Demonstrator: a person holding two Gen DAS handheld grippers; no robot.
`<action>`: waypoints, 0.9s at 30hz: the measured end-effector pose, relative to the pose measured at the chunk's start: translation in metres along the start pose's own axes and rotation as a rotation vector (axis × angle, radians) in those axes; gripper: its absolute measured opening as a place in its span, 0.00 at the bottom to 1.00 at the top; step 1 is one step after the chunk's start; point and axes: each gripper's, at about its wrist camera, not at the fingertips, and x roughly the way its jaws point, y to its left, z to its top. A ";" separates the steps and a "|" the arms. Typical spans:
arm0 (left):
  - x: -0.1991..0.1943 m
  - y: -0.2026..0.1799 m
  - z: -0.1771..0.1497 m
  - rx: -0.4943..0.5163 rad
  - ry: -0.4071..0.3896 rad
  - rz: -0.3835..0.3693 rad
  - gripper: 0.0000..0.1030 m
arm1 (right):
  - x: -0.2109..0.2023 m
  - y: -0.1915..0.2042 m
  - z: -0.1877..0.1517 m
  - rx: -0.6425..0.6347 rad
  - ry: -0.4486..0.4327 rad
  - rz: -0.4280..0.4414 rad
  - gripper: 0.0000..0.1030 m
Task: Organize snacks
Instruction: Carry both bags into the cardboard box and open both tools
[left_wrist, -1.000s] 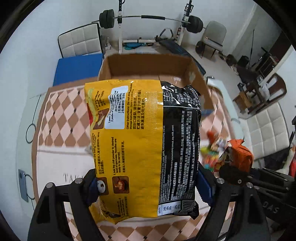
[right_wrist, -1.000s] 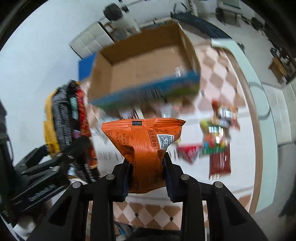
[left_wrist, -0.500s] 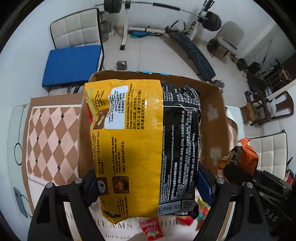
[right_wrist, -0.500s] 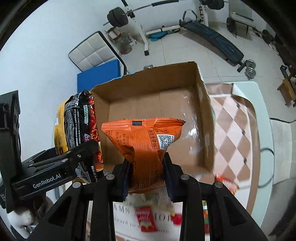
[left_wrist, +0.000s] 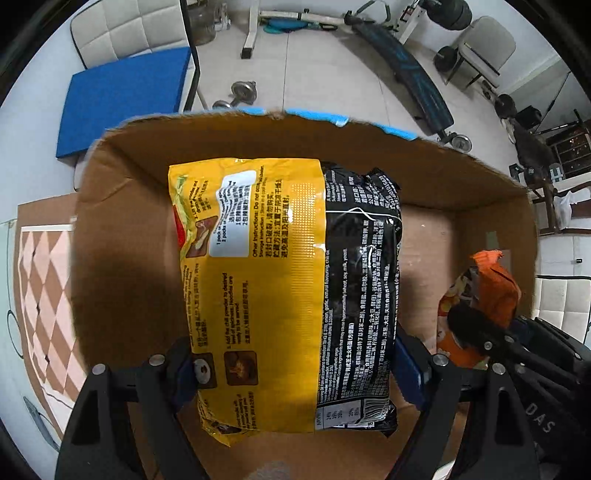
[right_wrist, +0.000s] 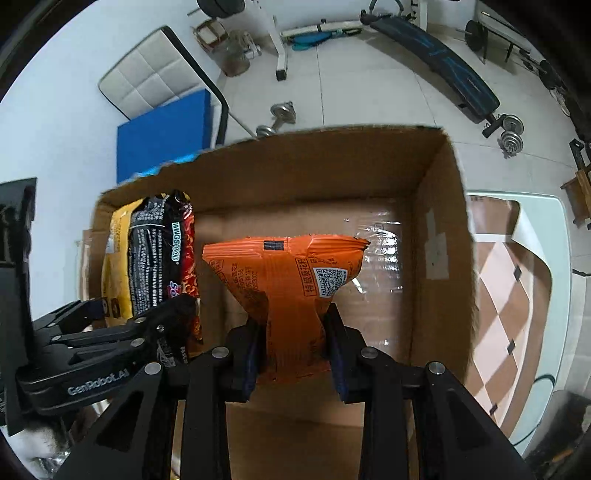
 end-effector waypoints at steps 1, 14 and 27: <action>0.003 -0.001 0.002 0.001 0.006 -0.002 0.82 | 0.006 -0.002 0.002 0.001 0.008 -0.002 0.33; 0.016 -0.007 0.008 -0.013 0.015 0.014 0.89 | 0.045 -0.009 0.012 0.007 0.093 -0.028 0.40; -0.038 0.011 -0.016 -0.021 -0.102 0.033 0.89 | 0.026 0.024 -0.008 -0.022 0.070 -0.075 0.89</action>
